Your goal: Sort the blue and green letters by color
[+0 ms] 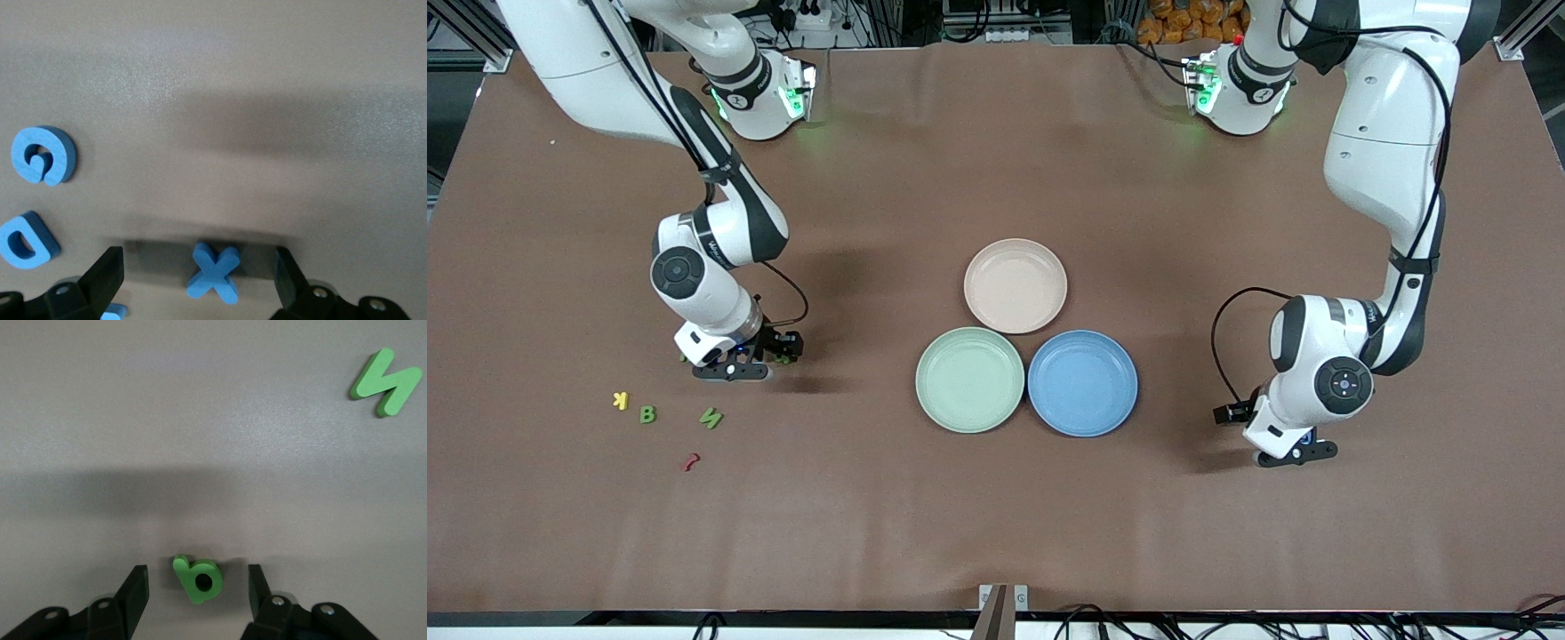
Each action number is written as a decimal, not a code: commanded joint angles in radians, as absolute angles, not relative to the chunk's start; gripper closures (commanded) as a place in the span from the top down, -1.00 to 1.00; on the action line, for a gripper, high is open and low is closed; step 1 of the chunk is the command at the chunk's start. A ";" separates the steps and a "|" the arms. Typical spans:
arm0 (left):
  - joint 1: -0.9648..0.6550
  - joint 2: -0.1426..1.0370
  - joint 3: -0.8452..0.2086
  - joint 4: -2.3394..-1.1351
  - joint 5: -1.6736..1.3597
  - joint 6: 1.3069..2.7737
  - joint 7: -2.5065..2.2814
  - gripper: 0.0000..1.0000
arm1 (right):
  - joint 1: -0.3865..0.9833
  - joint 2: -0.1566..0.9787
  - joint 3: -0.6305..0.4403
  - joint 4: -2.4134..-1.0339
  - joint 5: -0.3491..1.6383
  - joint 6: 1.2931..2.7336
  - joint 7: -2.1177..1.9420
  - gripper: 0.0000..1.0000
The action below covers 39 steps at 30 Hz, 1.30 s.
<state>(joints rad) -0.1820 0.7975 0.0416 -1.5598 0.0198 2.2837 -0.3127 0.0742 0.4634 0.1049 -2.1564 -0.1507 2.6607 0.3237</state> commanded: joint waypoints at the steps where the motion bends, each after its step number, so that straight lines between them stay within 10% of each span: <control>1: -0.190 0.776 0.035 -1.597 0.012 2.286 -0.350 1.00 | 0.077 0.488 0.107 -2.140 -0.184 2.675 0.360 0.24; 8: -0.190 0.764 0.031 -1.614 0.012 2.286 -0.368 1.00 | 0.077 0.494 0.106 -2.140 -0.187 2.677 0.362 0.18; 18: -0.192 0.759 0.021 -1.632 0.012 2.286 -0.428 -0.51 | 0.077 0.505 0.104 -2.132 -0.187 2.680 0.364 -0.40; 24: -0.192 0.761 0.020 -1.631 0.012 2.286 -0.440 -0.64 | 0.077 0.505 0.104 -2.128 -0.186 2.678 0.368 -0.98; 39: -0.262 0.715 0.018 -1.575 0.015 2.266 -0.664 -0.81 | 0.202 0.502 0.144 -1.869 -0.172 2.413 0.744 -1.00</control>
<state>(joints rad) -0.2020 0.7572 0.0158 -1.5845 0.0170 2.2776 -0.5186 0.1515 0.4830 0.1178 -1.9960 -0.1576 2.5272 0.5827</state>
